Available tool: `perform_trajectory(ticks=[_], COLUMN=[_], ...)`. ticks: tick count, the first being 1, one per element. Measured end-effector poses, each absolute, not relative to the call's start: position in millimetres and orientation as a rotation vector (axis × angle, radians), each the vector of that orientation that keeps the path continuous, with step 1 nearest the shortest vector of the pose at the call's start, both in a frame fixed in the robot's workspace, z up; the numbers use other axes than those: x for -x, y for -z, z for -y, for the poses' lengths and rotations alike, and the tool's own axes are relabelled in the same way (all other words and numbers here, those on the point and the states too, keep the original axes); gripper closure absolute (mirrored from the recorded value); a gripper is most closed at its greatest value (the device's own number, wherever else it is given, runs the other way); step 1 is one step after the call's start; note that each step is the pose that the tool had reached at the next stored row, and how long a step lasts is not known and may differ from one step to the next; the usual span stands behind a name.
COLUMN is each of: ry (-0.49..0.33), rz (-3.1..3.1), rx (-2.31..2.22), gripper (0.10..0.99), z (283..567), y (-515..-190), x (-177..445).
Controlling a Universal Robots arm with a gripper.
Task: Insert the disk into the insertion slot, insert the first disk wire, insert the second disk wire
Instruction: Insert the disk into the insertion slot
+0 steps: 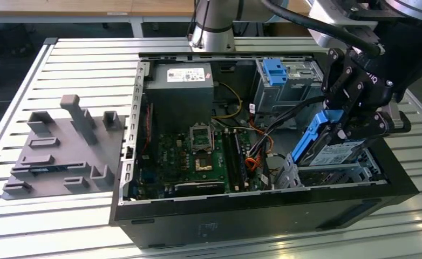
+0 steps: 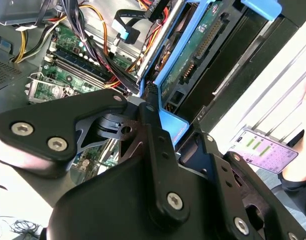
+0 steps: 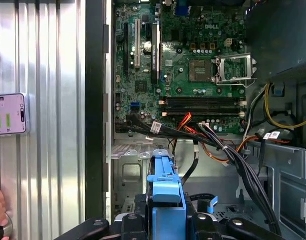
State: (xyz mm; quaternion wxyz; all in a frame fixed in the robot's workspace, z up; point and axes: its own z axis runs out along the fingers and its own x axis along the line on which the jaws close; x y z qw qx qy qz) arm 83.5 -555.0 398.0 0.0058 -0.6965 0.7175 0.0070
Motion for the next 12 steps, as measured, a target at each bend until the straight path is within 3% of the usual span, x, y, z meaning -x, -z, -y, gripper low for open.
perform_trajectory(ticks=[12], ry=[-0.022], rz=[-2.246], rx=[2.18], gripper=[0.722], z=[555.0], y=[-393.1], x=[-83.5])
